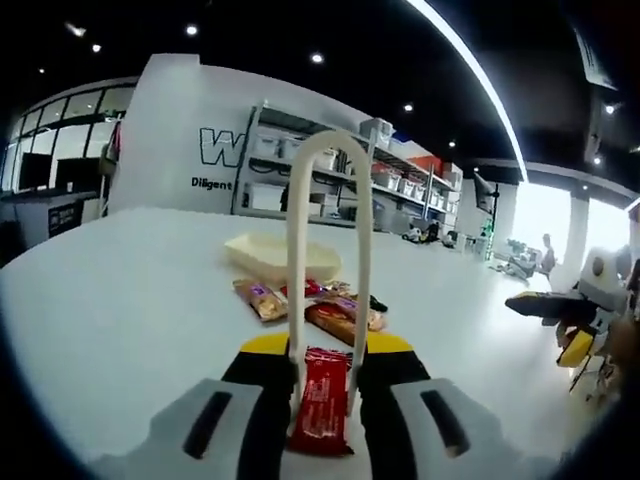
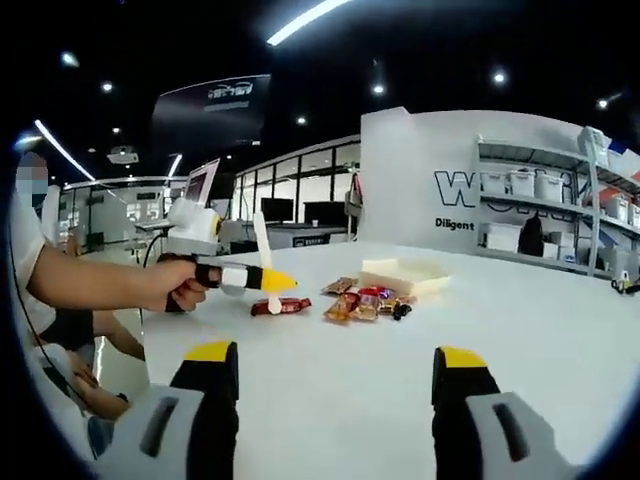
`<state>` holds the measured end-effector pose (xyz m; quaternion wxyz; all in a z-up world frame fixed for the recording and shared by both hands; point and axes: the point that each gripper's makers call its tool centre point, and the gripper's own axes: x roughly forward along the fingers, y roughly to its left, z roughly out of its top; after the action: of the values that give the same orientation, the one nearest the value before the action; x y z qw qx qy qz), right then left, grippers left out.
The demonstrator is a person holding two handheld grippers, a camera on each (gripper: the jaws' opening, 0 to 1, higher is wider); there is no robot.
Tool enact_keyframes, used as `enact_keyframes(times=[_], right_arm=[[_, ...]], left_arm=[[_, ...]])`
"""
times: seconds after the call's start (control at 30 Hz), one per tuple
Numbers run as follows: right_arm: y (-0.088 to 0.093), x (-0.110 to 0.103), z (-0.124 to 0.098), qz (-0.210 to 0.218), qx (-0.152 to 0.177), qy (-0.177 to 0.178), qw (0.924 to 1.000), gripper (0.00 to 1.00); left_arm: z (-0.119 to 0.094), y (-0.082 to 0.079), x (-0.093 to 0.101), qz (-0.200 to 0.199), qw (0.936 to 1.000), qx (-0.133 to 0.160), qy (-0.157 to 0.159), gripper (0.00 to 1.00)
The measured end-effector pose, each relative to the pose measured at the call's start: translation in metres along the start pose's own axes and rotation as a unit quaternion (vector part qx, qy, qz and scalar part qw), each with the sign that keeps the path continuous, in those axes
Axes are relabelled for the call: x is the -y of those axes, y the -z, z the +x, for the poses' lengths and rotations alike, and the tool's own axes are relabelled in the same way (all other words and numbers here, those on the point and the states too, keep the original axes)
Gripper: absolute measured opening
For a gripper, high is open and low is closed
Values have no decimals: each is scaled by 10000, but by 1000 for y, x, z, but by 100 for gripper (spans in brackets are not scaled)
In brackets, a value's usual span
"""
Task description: Place the target food into the container with the food tongs after gripping and lifting it, then release it inside without dropping or visibly crushing the food.
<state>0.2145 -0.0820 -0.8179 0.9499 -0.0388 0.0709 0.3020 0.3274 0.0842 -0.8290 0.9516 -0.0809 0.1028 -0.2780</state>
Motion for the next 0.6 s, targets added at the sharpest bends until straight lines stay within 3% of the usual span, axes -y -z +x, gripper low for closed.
enact_keyframes(times=[0.13, 0.2, 0.27, 0.37, 0.43, 0.47, 0.6], right_arm=[[-2, 5, -2, 101, 100, 119, 9998, 99], [-3, 6, -5, 170, 128, 117, 9997, 97], [-4, 7, -8, 246, 168, 142, 9995, 96], [-4, 8, -10, 331, 186, 140, 9992, 94], [-4, 8, -11, 349, 184, 134, 9991, 92], [-4, 7, -12, 365, 196, 133, 9991, 92], [-2, 6, -13, 293, 154, 112, 9994, 91]], left_arm=[[1, -1, -3, -212, 9998, 52, -21, 23], [1, -1, -4, -392, 9992, -31, 56, 23], [2, -3, -6, -906, 9958, -26, 109, 23], [2, -3, -11, -397, 9992, 11, 23, 22], [3, -3, -6, -396, 9992, -24, 104, 22], [3, -4, -4, -31, 9999, -55, 105, 22], [5, -8, -1, -333, 9992, -132, 196, 22]])
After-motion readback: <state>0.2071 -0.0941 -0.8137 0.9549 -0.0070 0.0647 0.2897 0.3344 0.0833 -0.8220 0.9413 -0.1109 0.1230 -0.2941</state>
